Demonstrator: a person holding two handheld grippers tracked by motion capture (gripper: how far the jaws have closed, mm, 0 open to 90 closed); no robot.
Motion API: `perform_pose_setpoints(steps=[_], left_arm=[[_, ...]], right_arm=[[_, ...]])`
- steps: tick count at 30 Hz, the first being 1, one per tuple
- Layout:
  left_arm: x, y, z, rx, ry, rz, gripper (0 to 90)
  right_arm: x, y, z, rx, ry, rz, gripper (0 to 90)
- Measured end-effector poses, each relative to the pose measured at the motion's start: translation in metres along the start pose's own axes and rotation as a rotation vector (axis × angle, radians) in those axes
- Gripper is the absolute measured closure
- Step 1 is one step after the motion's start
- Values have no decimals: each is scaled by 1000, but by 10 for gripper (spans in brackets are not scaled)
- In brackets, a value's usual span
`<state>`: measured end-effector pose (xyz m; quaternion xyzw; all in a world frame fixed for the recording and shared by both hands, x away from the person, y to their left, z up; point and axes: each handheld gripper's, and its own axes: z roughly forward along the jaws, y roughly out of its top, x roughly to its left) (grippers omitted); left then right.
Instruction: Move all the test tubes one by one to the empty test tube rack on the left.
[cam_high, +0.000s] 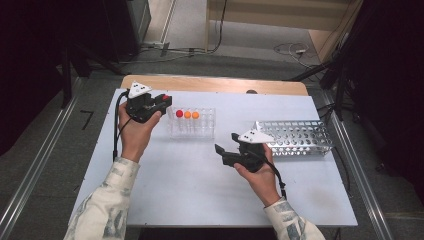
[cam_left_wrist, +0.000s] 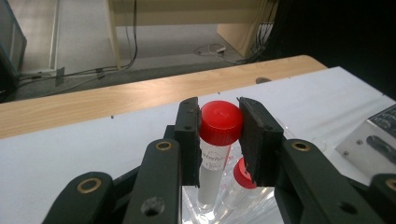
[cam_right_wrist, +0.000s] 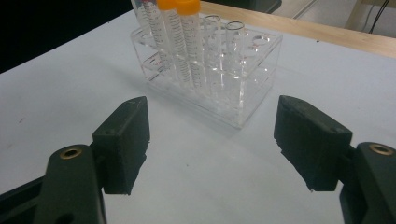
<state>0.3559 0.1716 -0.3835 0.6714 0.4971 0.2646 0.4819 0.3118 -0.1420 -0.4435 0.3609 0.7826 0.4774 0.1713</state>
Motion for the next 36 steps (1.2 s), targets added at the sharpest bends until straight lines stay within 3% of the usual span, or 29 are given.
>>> perform_pose_setpoints(steps=[7, 15, 18, 26, 36], left_arm=[[-6, -17, 10, 32, 24, 39, 705], [-4, -27, 15, 46, 21, 15, 698], [-3, -28, 14, 51, 12, -1, 647], [-4, -27, 4, 32, -4, -43, 586], [-12, -46, -21, 0, -31, -80, 381]], right_arm=[[0, -1, 0, 7, -5, 1, 253], [0, -1, 1, 11, -7, 2, 254], [0, -2, 1, 15, -6, 2, 254], [0, -2, 1, 12, -6, 5, 253], [-2, -2, 0, 14, -8, 4, 252]])
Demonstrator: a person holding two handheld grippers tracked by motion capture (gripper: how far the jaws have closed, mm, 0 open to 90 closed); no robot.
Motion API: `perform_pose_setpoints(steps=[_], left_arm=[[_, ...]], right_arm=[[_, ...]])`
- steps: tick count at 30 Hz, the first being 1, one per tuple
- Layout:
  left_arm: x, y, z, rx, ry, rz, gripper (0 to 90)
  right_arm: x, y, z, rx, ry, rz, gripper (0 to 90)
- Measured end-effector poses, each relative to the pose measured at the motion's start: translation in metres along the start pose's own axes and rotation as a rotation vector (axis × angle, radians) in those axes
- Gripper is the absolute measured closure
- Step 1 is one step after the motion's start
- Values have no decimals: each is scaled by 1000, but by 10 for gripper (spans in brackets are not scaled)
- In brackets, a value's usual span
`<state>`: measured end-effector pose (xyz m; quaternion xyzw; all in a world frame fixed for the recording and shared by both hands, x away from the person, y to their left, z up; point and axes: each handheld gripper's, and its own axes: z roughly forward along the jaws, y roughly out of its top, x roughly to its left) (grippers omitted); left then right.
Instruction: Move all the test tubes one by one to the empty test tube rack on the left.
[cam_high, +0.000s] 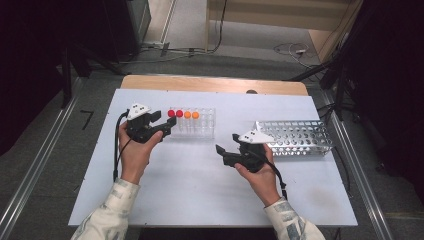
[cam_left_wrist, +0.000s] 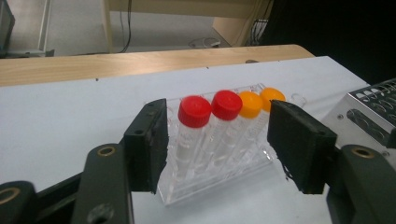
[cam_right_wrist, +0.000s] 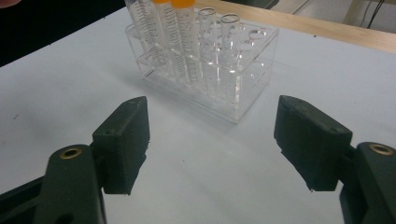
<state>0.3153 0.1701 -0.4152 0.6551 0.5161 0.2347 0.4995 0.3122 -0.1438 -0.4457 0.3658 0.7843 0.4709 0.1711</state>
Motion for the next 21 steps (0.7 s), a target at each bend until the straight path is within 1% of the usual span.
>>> perform_pose_setpoints(steps=[2, 4, 7, 9, 14, 21], left_arm=[[-2, -5, -4, 3, -11, -2, 352], [-4, -11, -7, 5, -12, 2, 319], [-6, -21, -10, 8, -24, 0, 303], [-7, -25, -12, 20, -19, 8, 295], [-2, -32, -23, 11, -16, -4, 285], [13, -47, -38, 14, 13, -28, 282]], right_arm=[[0, 0, 0, 4, 0, -2, 252], [0, -1, 0, 6, 0, -4, 248], [-2, -2, -1, 6, -3, -6, 246], [-4, -4, -3, 10, -10, -1, 244], [-14, -9, -11, 12, -29, 11, 239], [-32, -21, -30, 13, -58, 42, 238]])
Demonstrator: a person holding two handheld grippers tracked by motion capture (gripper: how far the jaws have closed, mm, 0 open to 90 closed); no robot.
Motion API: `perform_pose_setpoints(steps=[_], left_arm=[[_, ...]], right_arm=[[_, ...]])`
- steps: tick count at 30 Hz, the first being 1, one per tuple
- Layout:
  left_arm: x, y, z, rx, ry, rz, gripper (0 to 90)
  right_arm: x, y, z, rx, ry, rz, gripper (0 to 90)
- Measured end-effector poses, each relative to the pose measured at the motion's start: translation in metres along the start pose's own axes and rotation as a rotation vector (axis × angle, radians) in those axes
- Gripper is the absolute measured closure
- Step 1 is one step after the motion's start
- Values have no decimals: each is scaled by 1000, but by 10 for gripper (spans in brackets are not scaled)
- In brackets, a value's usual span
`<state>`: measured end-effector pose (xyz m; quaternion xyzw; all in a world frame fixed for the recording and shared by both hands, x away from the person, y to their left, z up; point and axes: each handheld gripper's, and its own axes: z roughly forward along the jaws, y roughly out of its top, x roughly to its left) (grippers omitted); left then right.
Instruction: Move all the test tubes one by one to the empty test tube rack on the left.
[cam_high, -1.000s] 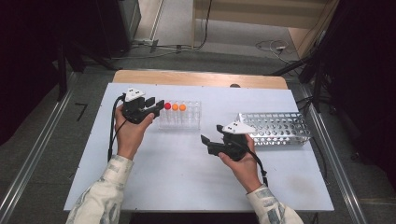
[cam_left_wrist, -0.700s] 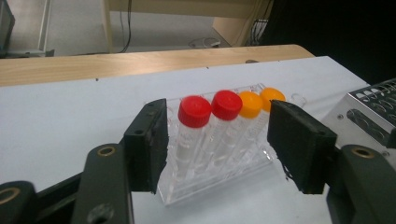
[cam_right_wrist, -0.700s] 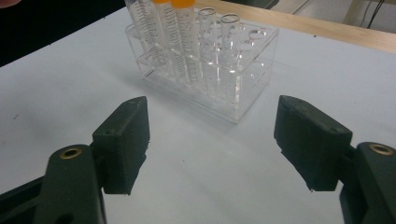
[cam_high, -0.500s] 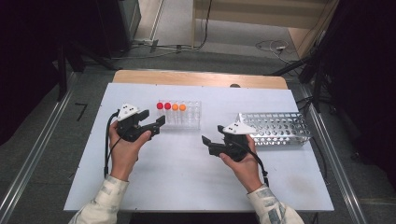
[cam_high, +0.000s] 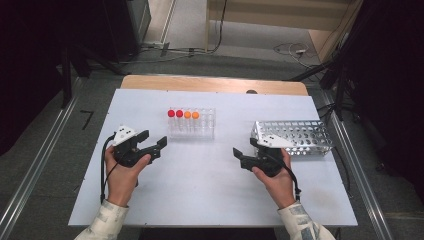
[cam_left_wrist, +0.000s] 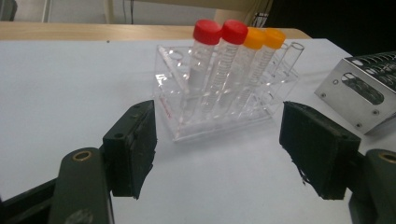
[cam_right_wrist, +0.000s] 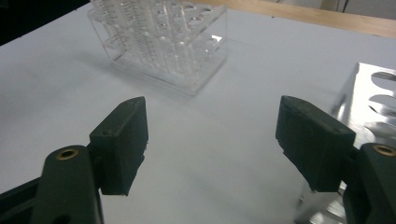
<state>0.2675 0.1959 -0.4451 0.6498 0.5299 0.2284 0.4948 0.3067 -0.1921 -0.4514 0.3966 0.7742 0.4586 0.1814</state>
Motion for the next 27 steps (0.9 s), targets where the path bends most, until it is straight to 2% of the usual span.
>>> perform_pose_setpoints(steps=[4, 16, 27], left_arm=[[8, -6, -7, -10, 15, -10, 268], [21, -18, -20, -1, 38, -26, 250], [33, -30, -30, 12, 66, -52, 237]], right_arm=[[-8, -6, -11, -2, -19, 4, 237], [-30, -25, -39, -3, -62, 26, 224], [-50, -42, -64, 0, -129, 45, 220]])
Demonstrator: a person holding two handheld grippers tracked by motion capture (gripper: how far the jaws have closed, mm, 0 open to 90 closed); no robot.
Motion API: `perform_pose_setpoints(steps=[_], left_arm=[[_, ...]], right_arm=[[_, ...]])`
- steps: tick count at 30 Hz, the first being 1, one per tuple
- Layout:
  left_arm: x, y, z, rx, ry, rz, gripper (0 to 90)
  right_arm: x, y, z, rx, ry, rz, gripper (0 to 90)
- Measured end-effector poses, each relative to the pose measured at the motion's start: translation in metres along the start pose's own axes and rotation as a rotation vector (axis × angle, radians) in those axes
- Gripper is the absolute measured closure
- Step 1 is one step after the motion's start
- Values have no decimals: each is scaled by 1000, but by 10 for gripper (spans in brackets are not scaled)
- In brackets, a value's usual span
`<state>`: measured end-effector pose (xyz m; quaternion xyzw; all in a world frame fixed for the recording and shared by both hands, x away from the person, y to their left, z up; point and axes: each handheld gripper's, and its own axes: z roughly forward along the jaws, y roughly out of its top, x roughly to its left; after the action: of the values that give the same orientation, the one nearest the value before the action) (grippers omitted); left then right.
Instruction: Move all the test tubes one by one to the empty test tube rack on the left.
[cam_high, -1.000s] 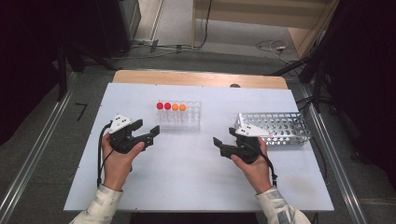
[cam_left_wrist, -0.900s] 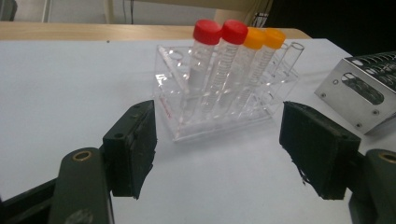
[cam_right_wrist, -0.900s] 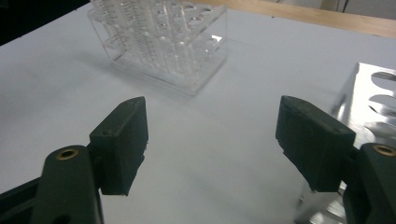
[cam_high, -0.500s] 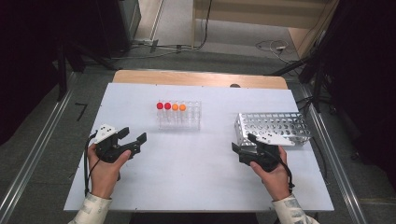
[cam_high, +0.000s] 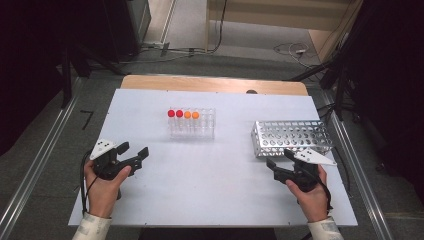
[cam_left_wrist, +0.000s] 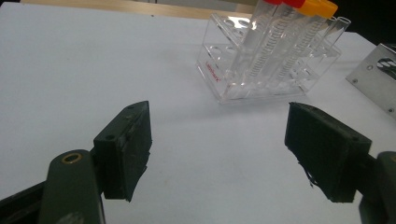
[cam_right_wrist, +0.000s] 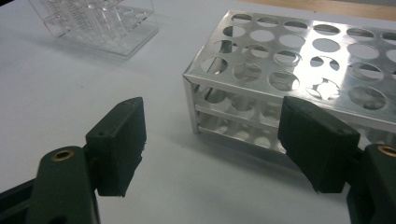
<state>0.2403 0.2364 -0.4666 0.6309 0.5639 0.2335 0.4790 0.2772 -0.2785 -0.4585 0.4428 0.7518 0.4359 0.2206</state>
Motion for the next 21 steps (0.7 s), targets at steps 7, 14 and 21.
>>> perform_pose_setpoints(steps=[7, 14, 21], left_arm=[[3, -4, -4, 0, 9, -5, 229], [4, -7, -10, -2, 10, -2, 226], [7, -11, -14, 0, 13, -4, 221]], right_arm=[[-12, -10, -13, -1, -30, 9, 219], [-20, -17, -22, 5, -49, 13, 217], [-28, -23, -30, 6, -69, 18, 216]])
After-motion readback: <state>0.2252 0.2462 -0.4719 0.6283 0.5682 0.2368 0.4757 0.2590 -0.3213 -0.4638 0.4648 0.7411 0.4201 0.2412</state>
